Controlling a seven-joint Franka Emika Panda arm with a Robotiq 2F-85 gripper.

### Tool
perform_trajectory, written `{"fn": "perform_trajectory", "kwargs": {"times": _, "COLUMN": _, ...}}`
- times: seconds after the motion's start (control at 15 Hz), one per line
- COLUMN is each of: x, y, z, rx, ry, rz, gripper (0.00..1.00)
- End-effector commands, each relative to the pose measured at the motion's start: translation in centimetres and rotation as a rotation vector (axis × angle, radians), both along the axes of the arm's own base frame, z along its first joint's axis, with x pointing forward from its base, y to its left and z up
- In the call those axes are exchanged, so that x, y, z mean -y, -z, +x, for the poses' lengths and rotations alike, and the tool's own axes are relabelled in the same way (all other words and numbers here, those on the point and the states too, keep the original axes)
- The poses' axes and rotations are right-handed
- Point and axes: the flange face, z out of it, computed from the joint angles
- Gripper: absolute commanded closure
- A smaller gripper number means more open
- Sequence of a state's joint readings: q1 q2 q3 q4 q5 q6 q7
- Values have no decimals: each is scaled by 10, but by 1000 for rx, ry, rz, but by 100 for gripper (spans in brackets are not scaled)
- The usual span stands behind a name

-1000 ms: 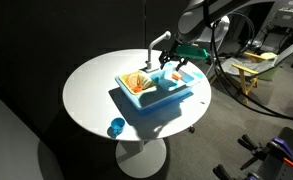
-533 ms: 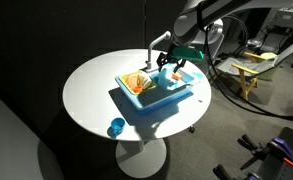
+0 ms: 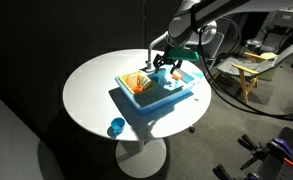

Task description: Remove the blue cup from the sink and put it on the table

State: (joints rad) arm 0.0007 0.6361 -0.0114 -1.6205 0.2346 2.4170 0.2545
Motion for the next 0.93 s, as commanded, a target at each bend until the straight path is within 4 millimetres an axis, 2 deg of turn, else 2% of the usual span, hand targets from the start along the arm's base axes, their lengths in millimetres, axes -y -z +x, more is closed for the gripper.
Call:
{"fn": "perform_trajectory", "kwargs": {"times": 0.0, "x": -3, "y": 5, "z": 10, "rx": -23, "ry": 1, "rz": -19, "gripper": 0}}
{"fn": "perform_trajectory", "kwargs": {"times": 0.87, "x": -3, "y": 27, "z": 15, "rx": -49, "ry": -16, "rz": -36, "gripper": 0}}
